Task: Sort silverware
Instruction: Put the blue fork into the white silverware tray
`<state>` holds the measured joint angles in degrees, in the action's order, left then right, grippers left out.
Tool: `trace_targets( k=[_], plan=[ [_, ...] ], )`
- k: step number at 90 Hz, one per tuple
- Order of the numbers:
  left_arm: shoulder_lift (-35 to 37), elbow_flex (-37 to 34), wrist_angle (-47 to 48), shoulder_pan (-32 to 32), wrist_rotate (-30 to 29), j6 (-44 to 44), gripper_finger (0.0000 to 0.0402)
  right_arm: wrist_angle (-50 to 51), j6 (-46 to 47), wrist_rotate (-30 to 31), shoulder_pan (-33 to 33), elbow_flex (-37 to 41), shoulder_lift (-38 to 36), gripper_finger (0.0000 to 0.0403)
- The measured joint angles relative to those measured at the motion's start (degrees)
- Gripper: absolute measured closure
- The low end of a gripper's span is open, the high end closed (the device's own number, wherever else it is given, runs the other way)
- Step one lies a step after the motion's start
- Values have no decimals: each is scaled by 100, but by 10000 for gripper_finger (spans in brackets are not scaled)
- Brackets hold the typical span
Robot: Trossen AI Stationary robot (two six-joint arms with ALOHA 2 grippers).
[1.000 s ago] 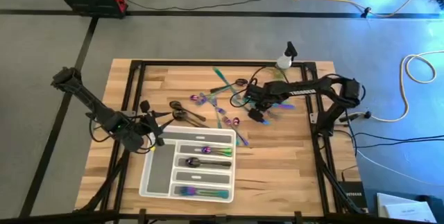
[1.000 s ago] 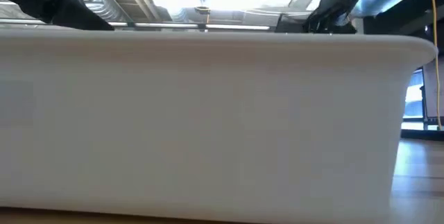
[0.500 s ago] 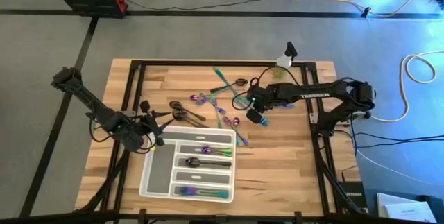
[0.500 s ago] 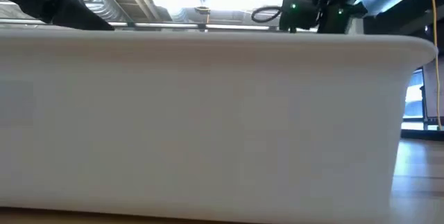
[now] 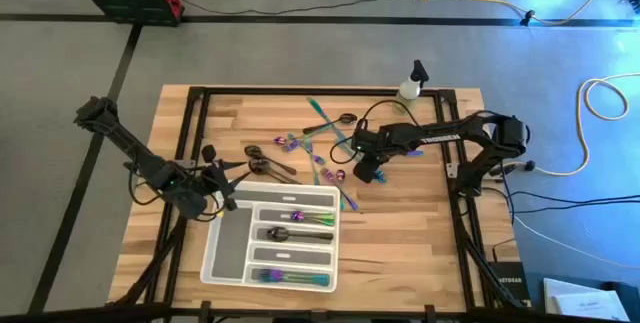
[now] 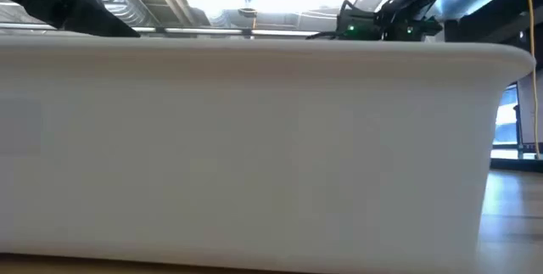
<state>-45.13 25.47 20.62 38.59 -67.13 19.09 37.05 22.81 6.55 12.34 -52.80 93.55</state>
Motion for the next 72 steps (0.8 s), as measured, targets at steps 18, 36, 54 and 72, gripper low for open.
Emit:
trace_targets(
  k=[18,36,54,72],
  plan=[
    [1,0,3,0,0,0,283,-19,107,-4,0,0,246,279],
    [0,0,4,-2,0,0,283,-132,118,33,0,-37,565,279],
    [-1,0,8,-2,0,0,283,-185,105,95,-2,-30,567,298],
    [1,0,7,-2,-2,0,283,-190,98,30,0,-20,580,360]
  ],
)
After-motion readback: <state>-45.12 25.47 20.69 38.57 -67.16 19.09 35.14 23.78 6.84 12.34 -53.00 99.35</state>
